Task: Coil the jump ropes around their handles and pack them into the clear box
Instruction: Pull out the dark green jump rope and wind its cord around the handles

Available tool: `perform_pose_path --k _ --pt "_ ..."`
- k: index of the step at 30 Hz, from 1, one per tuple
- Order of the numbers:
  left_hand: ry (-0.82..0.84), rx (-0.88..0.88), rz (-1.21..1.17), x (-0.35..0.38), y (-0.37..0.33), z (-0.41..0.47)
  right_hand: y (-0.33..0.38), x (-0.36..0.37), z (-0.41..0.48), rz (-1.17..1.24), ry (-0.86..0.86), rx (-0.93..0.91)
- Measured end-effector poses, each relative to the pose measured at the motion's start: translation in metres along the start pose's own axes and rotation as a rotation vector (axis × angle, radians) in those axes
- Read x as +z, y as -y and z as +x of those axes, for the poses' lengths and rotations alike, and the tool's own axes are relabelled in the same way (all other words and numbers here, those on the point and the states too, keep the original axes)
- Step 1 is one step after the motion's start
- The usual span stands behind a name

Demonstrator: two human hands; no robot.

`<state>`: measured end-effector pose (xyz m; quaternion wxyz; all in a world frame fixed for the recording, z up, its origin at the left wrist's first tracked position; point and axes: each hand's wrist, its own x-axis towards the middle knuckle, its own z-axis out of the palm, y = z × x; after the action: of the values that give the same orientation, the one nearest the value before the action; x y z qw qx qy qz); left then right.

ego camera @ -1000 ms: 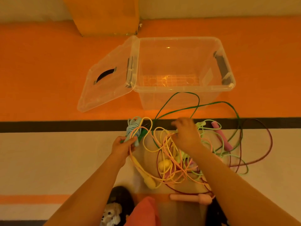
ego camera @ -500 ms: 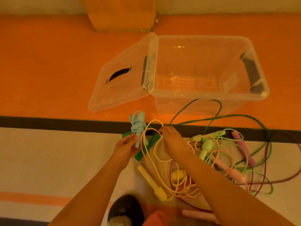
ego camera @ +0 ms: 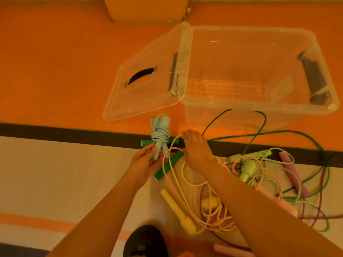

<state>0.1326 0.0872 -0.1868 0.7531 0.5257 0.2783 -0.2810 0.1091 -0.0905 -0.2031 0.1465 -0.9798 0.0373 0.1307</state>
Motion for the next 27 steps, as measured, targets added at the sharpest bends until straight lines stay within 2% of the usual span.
perform_pose_path --k 4,6,8,11,15,20,24,27 --pt "0.036 0.011 0.008 0.001 -0.007 0.0 0.008 -0.002 0.016 0.048 0.145 -0.133" --pt "0.048 0.025 0.011 0.003 -0.01 0.0 0.012 -0.006 0.021 0.058 0.107 -0.171" --pt "0.049 0.034 -0.004 0.003 -0.013 0.002 0.013 -0.01 0.023 0.117 0.047 -0.145" --pt "0.042 0.038 -0.049 0.001 -0.015 0.004 0.013 -0.011 0.019 0.194 0.138 -0.095" --pt "0.053 0.015 -0.088 -0.002 -0.014 0.003 0.008 0.001 0.006 -0.017 0.27 -0.163" --pt "0.032 -0.009 -0.065 -0.005 -0.011 0.0 0.004 0.015 -0.01 -0.134 0.372 -0.263" --pt "0.038 -0.031 -0.068 -0.009 -0.006 -0.001 0.005 0.024 -0.02 -0.174 0.276 -0.335" --pt "0.044 -0.034 -0.054 -0.011 -0.005 -0.003 0.005 0.029 -0.027 -0.246 0.14 -0.36"
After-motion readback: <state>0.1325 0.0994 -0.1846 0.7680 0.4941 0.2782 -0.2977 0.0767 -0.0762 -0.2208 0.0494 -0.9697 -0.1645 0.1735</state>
